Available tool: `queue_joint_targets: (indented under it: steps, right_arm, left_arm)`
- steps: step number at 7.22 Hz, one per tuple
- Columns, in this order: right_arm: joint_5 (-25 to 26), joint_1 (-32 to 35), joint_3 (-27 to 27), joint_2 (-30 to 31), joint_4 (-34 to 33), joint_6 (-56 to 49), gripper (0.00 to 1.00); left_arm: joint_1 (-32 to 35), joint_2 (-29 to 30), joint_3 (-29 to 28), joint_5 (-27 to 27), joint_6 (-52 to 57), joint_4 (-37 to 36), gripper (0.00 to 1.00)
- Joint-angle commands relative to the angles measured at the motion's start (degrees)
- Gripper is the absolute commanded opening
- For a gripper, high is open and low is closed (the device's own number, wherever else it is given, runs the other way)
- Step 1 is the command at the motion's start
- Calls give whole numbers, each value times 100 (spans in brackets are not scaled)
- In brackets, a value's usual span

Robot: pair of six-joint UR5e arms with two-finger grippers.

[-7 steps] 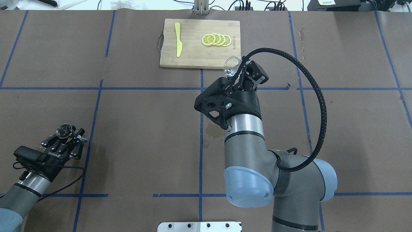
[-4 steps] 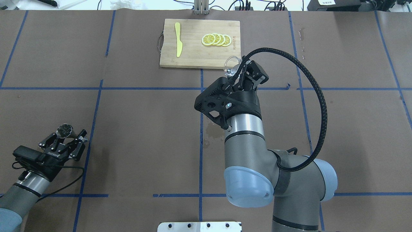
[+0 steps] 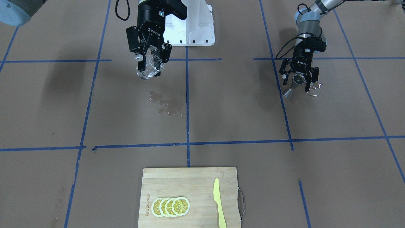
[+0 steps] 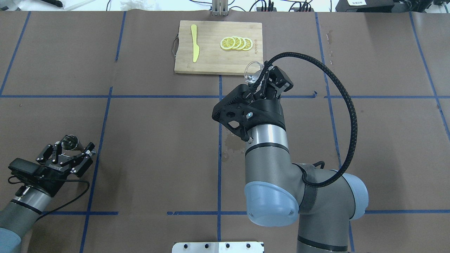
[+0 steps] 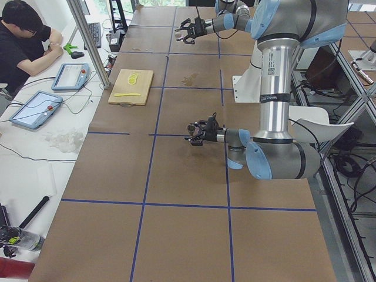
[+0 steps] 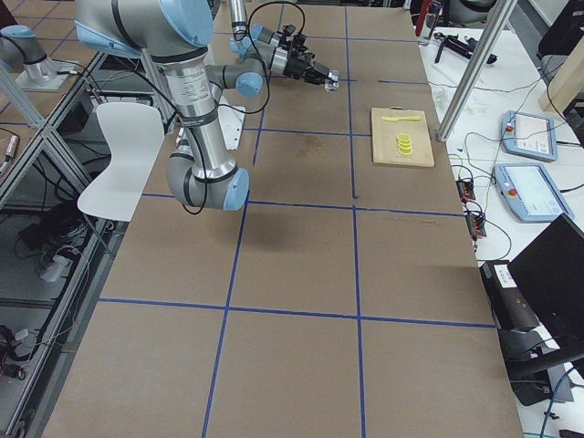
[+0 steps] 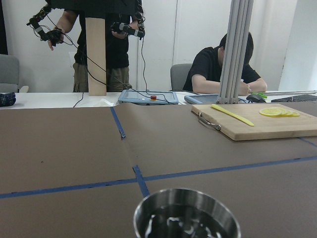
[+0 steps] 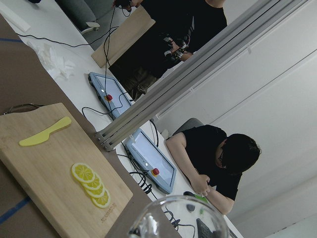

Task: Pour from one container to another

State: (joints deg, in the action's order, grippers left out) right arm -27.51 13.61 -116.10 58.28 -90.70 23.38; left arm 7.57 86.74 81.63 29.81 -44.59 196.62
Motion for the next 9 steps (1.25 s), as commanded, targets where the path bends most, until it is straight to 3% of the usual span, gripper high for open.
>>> queue_joint_targets:
  steps: [1,2,4,6,8,9]
  right_arm:
    - [0,-7,0,8,0,0,0]
    - [-9,-7,0,8,0,0,0]
    - [-9,2,0,8,0,0,0]
    - [0,2,0,8,0,0,0]
    - [-9,2,0,51,0,0,0]
    - [-9,2,0,69,0,0,0]
  left_arm:
    - [7,-34,324,-229,299,254,99]
    - [7,-26,570,-482,571,254,99]
    - [16,-34,774,-485,757,254,99]
    - [42,-52,1012,-441,2017,918,99]
    - [243,-602,1091,590,2129,966,94]
    - [819,-997,1274,1806,2504,992,94]
